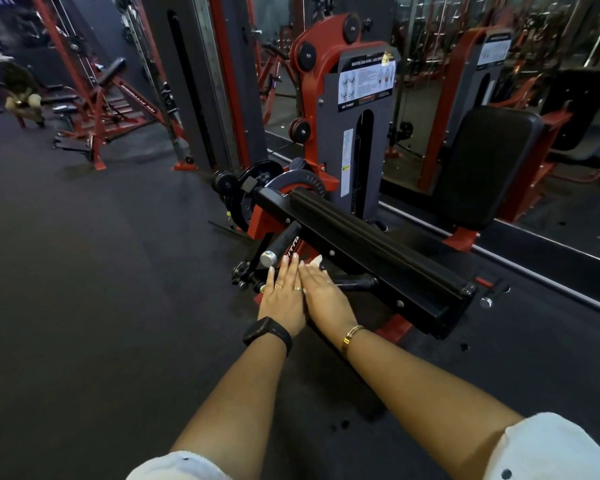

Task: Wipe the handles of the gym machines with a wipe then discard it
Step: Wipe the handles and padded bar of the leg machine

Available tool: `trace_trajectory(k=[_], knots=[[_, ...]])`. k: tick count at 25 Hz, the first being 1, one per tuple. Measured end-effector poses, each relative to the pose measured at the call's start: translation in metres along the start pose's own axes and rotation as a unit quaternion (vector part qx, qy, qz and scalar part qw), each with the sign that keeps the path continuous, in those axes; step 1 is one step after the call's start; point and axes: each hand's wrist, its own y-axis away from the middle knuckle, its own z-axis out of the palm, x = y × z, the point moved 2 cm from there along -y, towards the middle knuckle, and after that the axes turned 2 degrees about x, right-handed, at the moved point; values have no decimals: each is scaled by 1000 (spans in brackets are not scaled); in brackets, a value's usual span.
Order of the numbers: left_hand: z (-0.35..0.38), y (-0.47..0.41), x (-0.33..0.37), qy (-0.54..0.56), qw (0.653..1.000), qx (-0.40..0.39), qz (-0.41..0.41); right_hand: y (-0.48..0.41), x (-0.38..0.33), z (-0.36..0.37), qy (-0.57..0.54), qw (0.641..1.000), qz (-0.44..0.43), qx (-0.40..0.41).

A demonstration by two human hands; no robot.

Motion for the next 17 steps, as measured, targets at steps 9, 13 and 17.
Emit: trace_trajectory(k=[9,13,17], knots=[[3,0,-2,-5,1000,-21,14,-7,35,-17,91,990,108,-3],[3,0,0,-23,999,-24,7,-30,6,-11,-126,986,68,-85],[1,0,1,10,1000,-20,7,-15,60,-29,84,992,-13,-98]])
